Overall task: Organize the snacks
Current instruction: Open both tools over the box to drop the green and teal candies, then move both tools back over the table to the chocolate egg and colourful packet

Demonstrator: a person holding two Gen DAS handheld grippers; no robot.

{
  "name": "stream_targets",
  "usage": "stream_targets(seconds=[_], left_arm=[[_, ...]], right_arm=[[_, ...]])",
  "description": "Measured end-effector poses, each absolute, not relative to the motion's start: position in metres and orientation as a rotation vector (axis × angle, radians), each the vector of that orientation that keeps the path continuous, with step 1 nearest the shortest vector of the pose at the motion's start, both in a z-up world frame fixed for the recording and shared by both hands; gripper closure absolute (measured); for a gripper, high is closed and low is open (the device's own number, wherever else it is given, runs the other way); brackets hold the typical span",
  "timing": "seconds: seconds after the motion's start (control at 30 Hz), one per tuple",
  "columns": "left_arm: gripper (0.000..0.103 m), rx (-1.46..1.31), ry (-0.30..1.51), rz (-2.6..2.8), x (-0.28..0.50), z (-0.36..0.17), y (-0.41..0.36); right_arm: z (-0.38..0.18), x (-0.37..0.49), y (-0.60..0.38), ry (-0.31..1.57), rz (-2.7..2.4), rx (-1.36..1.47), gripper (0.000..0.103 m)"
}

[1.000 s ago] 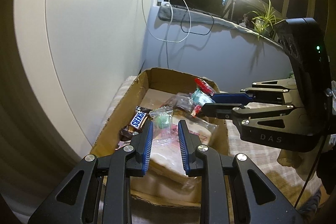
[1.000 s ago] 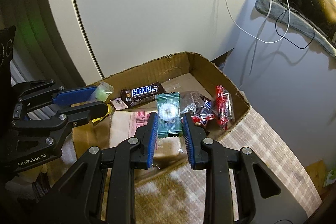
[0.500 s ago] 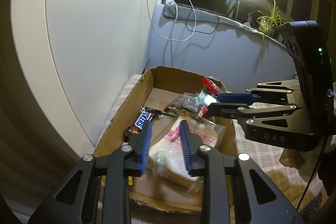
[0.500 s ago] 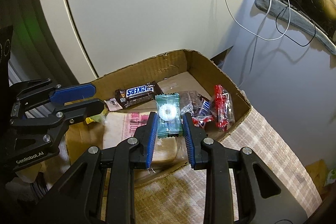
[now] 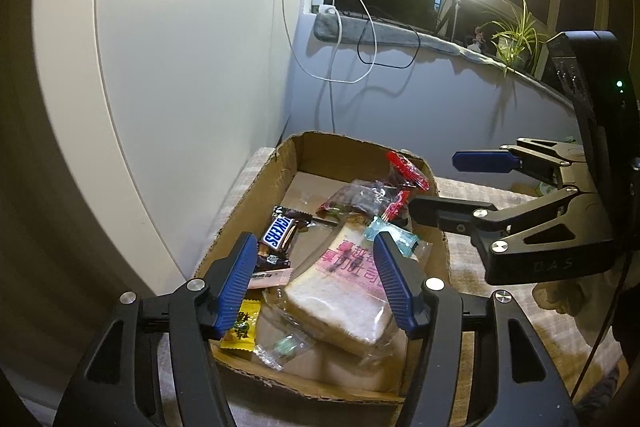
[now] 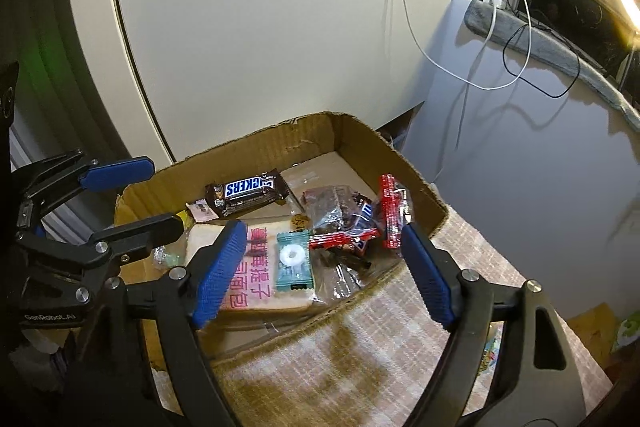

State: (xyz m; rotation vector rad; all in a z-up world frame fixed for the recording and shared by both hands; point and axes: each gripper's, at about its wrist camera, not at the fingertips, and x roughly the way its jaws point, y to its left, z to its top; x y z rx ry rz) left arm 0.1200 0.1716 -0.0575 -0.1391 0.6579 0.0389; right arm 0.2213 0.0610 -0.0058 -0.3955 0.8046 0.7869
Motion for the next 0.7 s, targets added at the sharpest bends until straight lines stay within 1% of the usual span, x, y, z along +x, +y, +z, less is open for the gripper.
stream_targets(seconds=[0.33, 0.7], left_arm=[[0.043, -0.128, 0.645, 0.014, 0.121, -0.050, 0.152], [0.043, -0.102, 0.648, -0.063, 0.130, -0.046, 0.111]], right_arm=[[0.004, 0.224, 0.025, 0.801, 0.736, -0.374, 0.020], [0.010, 0.256, -0.053, 0.840, 0.619, -0.261, 0.020]])
